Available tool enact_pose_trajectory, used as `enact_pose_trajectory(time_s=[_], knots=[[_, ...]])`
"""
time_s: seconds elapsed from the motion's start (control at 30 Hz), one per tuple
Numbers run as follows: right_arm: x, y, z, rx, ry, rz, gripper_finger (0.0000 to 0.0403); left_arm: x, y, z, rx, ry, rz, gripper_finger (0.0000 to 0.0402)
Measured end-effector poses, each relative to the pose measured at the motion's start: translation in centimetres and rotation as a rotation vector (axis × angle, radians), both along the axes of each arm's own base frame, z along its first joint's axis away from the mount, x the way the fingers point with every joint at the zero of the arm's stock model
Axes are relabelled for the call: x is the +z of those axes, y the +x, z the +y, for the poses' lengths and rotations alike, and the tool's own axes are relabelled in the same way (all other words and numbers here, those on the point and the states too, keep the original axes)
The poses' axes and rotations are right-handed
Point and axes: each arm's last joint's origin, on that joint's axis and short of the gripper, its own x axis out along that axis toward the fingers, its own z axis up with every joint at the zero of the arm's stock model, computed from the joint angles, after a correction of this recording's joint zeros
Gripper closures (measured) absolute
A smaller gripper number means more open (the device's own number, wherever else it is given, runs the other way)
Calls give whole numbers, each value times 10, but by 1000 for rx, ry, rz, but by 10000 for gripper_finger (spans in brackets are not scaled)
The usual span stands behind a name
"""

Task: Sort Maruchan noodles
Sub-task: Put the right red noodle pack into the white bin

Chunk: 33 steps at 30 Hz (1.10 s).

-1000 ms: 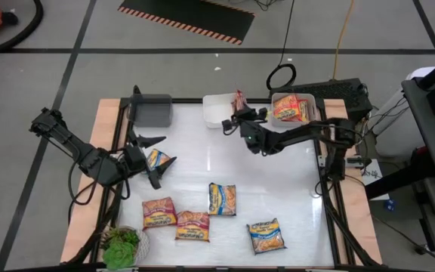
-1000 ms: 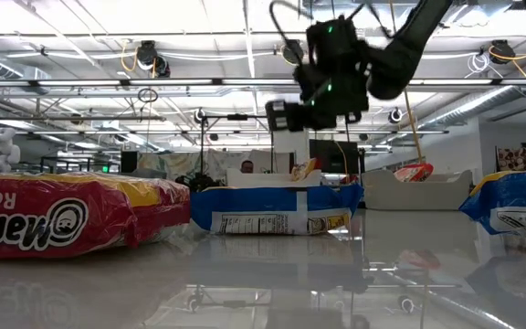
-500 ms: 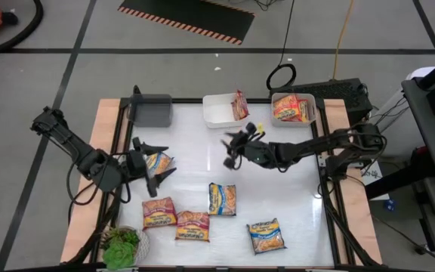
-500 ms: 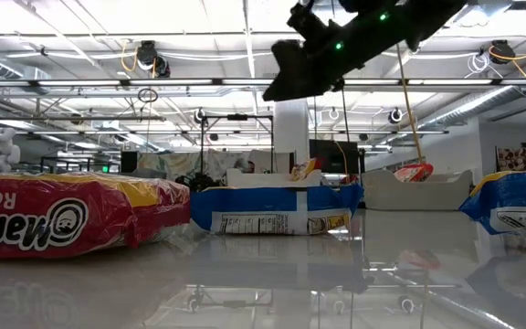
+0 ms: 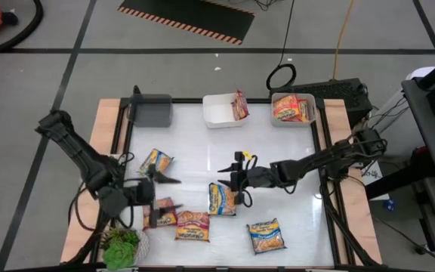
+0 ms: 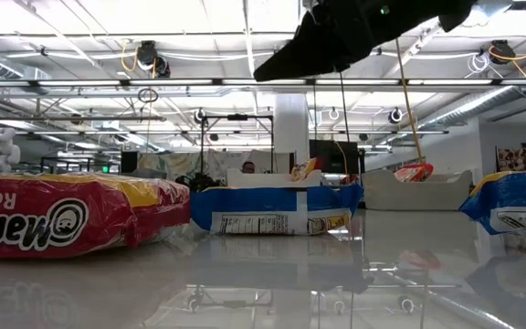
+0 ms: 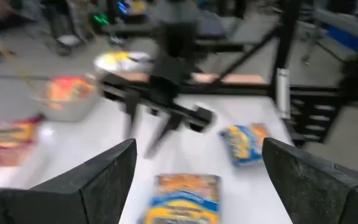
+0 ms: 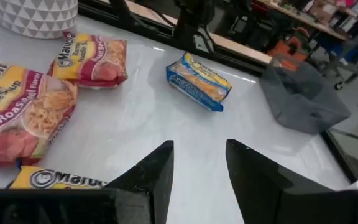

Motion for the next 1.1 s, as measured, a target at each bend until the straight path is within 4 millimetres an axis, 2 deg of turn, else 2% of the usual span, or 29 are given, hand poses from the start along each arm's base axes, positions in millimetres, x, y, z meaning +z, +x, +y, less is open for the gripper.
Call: enact_pose_trajectory(time_s=[0.1,0.3,0.47,0.57,0.8,1.1], knots=[[0,-3,5,16,-5,20,261,2,12,-8,-33,-55,102,51],[4,-15,19,63,-7,72,261,7,39,-31,58,-23,315,51],[28,-29,28,87,52,-3,261,2,68,-59,53,14,468,51],[46,-40,33,104,91,-63,261,-4,79,-72,50,-29,559,51],[77,-66,45,158,194,-162,261,-30,81,-90,141,-188,730,51],[74,-79,74,168,262,-151,261,-65,76,-111,327,-411,868,51]])
